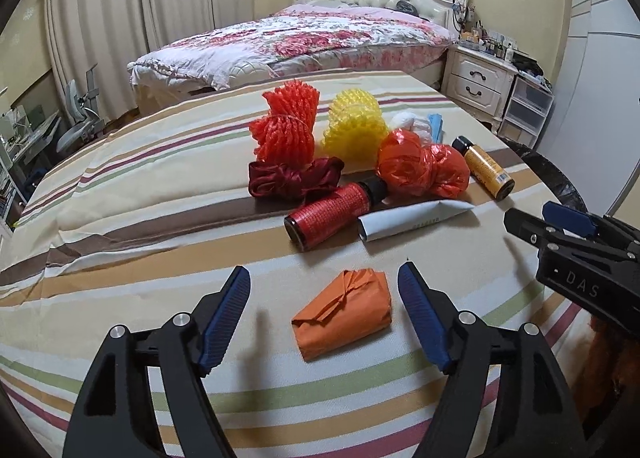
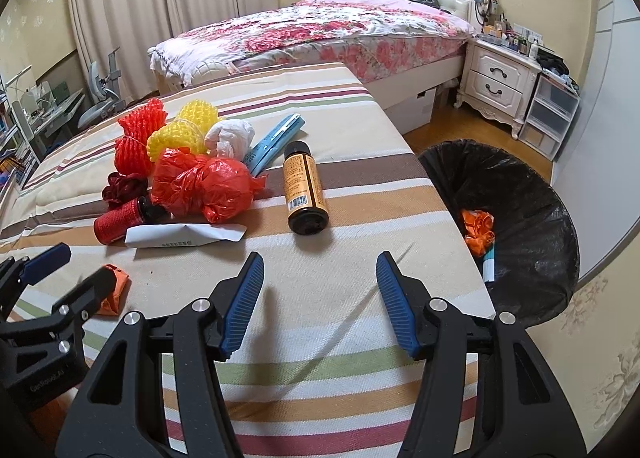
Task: Collect trash
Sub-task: 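Lower the left gripper onto the small folded orange bag and close it, then close the right gripper on the white tube while the left gripper holds the orange bag, then carry the white tube in the right gripper over the bin while the left carries the orange bag, then open the right gripper over the bin while the left gripper releases the orange bag, then move both open grippers back over the cluttered sheet, then close the left gripper around the red cylindrical can, then close the right gripper on the red plastic bag bundle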
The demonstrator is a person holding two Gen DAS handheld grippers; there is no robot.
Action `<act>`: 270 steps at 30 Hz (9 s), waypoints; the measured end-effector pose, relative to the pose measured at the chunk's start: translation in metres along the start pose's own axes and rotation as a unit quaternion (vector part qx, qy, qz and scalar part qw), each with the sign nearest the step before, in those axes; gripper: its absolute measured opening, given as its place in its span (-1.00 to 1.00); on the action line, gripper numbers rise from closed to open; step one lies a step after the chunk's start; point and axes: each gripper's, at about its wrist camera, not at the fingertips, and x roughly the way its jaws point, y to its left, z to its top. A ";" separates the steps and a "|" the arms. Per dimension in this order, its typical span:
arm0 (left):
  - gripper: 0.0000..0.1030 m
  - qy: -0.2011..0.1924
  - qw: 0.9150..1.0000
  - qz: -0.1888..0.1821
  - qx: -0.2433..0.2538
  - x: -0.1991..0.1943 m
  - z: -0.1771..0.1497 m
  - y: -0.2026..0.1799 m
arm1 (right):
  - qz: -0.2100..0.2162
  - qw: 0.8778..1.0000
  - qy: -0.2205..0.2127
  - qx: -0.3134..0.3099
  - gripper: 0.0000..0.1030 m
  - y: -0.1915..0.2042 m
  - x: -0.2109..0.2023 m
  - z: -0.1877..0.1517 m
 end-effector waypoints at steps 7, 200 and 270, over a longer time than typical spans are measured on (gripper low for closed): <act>0.44 0.037 0.999 0.007 0.006 0.009 -0.005 -0.001 | 0.004 1.000 0.000 0.003 0.12 -0.001 0.001 -0.001; 0.46 -0.078 0.990 0.000 0.122 0.067 0.132 -0.213 | -0.142 0.979 -0.037 0.142 -0.06 -0.209 0.014 0.048; -0.28 0.018 1.000 0.005 -0.024 0.029 0.027 0.003 | -0.003 1.000 0.002 -0.010 0.10 -0.009 0.002 0.015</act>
